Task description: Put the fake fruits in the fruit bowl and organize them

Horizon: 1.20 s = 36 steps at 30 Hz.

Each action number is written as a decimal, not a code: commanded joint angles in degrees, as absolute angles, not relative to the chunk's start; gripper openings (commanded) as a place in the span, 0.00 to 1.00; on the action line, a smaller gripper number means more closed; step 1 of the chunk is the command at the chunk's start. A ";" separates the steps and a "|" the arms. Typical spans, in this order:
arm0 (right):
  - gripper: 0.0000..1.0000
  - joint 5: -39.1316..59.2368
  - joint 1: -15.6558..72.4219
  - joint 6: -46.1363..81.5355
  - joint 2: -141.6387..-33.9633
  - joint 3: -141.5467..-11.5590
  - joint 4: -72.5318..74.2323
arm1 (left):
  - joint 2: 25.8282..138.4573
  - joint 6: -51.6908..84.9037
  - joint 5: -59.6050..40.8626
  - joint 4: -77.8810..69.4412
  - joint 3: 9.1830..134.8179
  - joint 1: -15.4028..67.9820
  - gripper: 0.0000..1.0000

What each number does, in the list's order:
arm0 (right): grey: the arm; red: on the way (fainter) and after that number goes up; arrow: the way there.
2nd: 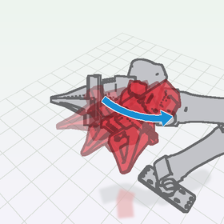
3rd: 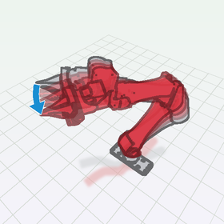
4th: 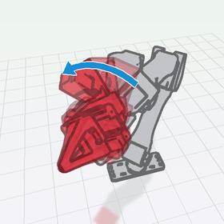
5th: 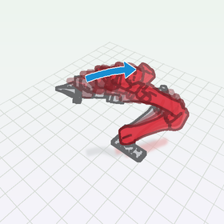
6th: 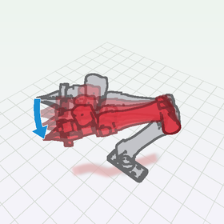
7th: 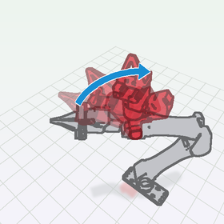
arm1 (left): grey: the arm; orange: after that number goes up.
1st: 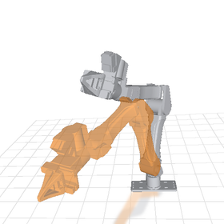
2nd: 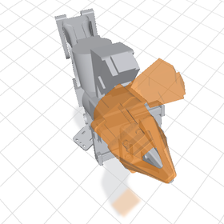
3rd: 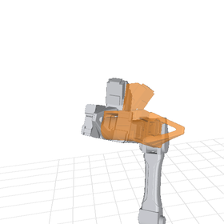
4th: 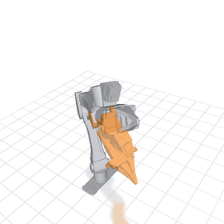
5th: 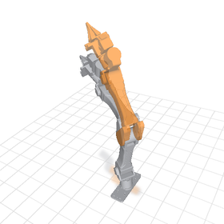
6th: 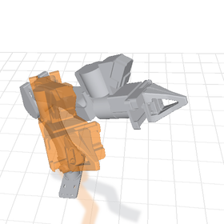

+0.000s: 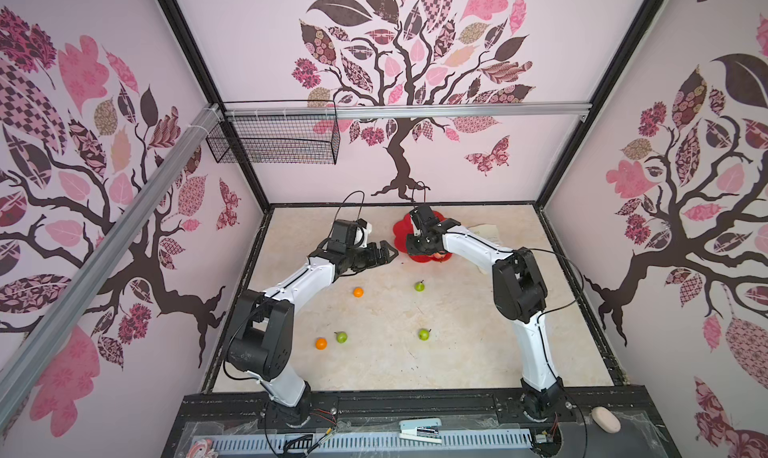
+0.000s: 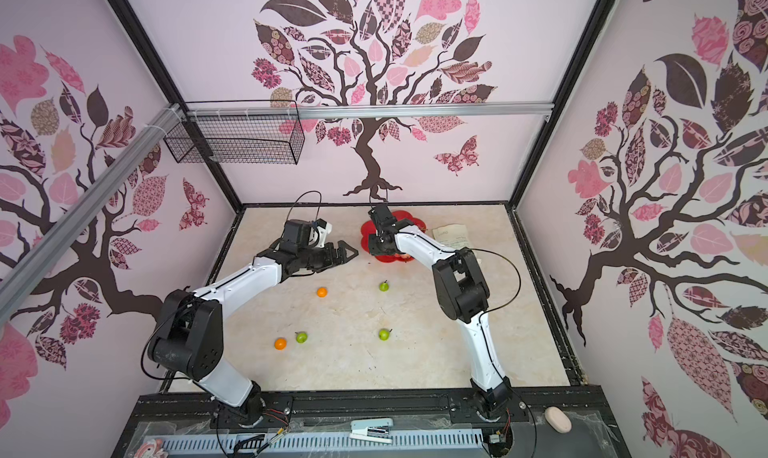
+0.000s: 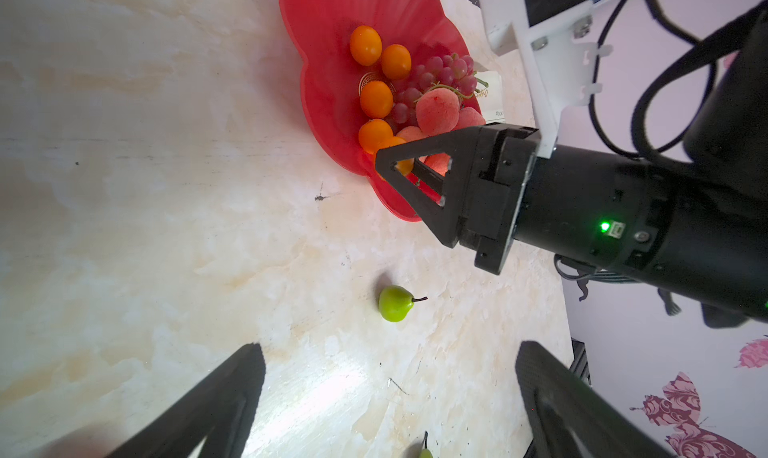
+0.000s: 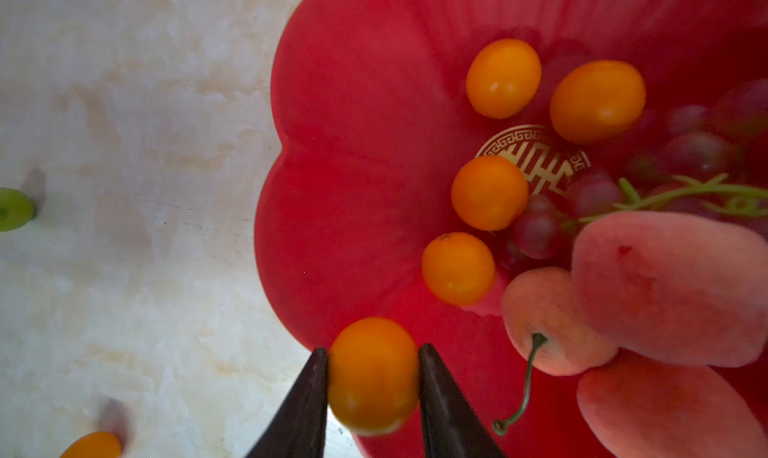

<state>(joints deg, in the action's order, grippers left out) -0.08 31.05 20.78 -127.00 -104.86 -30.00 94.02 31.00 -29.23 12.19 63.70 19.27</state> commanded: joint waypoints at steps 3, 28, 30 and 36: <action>0.38 0.36 30.85 20.67 -129.96 -107.19 -31.85 | 94.81 29.60 -29.79 12.66 65.18 19.25 0.98; 0.45 -2.64 31.54 19.07 -118.35 -102.72 -31.02 | 81.37 31.44 -18.95 20.42 58.90 18.98 0.99; 0.45 -2.89 32.46 19.09 -115.84 -100.02 -29.80 | 78.64 32.17 -16.25 23.11 57.78 18.83 0.98; 0.45 -4.49 37.37 18.72 -111.30 -95.17 -28.13 | 68.44 34.67 -10.68 26.30 52.28 17.53 0.98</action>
